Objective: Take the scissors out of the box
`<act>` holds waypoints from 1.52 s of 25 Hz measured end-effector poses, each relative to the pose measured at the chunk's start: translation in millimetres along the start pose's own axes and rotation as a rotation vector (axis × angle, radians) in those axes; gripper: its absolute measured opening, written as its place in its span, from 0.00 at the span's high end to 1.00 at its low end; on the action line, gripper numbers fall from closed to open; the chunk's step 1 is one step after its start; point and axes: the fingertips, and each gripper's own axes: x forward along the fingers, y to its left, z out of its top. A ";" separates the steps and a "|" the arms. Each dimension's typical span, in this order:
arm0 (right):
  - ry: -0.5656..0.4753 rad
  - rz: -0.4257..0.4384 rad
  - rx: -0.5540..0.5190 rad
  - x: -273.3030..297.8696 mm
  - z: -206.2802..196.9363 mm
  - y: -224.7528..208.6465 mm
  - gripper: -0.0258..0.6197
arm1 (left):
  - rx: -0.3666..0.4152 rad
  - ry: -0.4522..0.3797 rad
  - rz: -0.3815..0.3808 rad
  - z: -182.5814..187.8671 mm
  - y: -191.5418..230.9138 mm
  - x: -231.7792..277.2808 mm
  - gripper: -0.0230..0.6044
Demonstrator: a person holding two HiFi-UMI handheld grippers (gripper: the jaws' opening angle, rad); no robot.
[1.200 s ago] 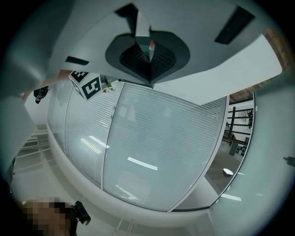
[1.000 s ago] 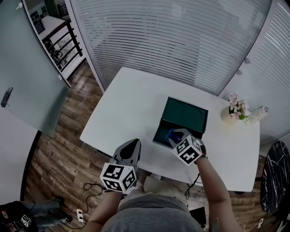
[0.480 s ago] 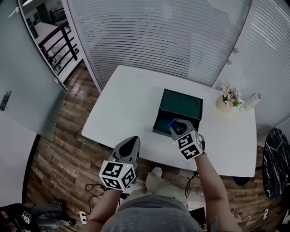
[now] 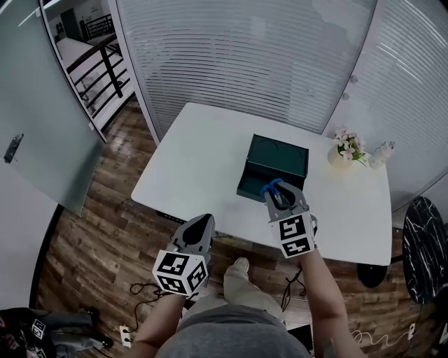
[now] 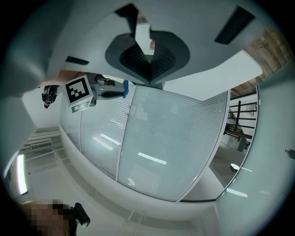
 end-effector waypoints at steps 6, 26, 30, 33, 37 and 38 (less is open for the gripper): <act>-0.073 -0.018 0.050 -41.7 29.5 29.0 0.83 | 0.005 -0.021 0.001 -1.5 -7.2 -33.0 0.95; -0.201 -0.072 0.193 -163.1 61.0 104.3 0.83 | 0.006 -0.098 -0.009 4.3 -30.4 -115.1 0.95; -0.202 -0.062 0.212 -173.2 57.0 109.6 0.83 | 0.007 -0.100 -0.013 2.4 -36.5 -118.7 0.95; -0.205 -0.057 0.214 -176.9 56.2 110.5 0.83 | 0.007 -0.102 -0.014 1.9 -39.9 -119.2 0.95; -0.214 -0.055 0.214 -181.7 56.4 111.0 0.83 | 0.011 -0.106 -0.013 2.0 -43.9 -119.6 0.95; -0.215 -0.054 0.215 -181.5 56.9 111.3 0.83 | 0.012 -0.107 -0.013 2.8 -43.6 -119.5 0.96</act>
